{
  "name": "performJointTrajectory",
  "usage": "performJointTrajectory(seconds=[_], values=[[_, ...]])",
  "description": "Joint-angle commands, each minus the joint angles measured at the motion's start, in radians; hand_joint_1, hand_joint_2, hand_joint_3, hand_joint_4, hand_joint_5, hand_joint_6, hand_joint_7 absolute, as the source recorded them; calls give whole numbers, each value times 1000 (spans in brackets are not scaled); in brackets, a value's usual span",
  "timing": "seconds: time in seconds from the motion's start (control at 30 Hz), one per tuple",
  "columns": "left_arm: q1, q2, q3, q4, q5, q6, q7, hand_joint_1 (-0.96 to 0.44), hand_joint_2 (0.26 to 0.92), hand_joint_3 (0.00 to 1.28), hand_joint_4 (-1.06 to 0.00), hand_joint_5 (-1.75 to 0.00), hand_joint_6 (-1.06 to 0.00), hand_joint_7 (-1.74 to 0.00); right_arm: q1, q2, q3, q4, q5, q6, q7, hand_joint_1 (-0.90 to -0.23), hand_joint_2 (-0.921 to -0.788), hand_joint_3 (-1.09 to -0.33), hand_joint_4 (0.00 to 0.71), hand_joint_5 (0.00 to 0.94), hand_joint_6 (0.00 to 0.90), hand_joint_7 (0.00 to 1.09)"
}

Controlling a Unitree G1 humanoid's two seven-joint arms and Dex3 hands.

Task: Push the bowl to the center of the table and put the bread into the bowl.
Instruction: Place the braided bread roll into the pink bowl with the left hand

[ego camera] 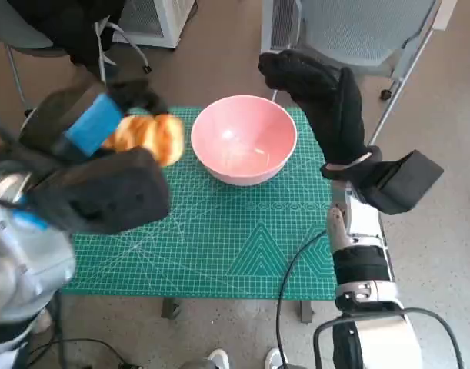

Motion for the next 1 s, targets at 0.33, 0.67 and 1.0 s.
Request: performJointTrajectory(seconds=[0.33, 0.67, 1.0], values=[[-222, -154, -81, 392, 14, -221, 62, 1, 884, 65, -689, -1306, -826, -805, 65, -7, -2, -33, 13, 12, 12, -672, -921, -906, 160, 0, -1, 456], [-373, -279, -122, 795, 7, -383, 158, 0, 885, 59, -714, -1275, -802, -842, 84, -32, -7, -56, 23, 26, 13, -680, -921, -912, 151, 0, -1, 463], [-472, -388, -125, 1153, -6, -547, 340, -1, 875, 65, -732, -1282, -823, -792, 105, -41, -5, -92, 12, 40, -7, -687, -921, -908, 137, 0, -1, 456]])
